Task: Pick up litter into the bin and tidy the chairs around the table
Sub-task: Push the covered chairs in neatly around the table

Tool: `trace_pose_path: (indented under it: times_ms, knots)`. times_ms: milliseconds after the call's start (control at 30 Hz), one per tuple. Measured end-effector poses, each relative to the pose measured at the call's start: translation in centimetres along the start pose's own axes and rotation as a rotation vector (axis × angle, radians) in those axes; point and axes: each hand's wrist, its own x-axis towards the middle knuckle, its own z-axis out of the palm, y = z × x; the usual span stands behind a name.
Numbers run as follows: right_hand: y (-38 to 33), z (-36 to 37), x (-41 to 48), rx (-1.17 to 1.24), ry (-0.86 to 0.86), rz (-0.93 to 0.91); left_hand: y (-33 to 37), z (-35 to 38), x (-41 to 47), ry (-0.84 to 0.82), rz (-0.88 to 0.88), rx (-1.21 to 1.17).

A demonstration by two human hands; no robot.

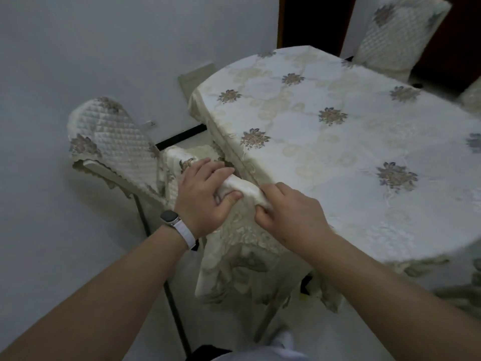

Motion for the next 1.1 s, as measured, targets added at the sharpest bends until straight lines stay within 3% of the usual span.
trace_pose_path:
  times_ms: [133, 500, 1100]
  knots:
    - [1.5, 0.0, 1.5, -0.053, 0.046, 0.062, -0.2, 1.2, 2.9, -0.023, 0.010, 0.016]
    - [3.6, 0.8, 3.1, -0.087, 0.124, 0.091, -5.3, 2.6, 7.7, -0.077, 0.271, -0.134]
    - [0.5, 1.2, 4.1, -0.177, 0.056, 0.460, -10.6, 6.4, 10.4, 0.112, 0.427, -0.251]
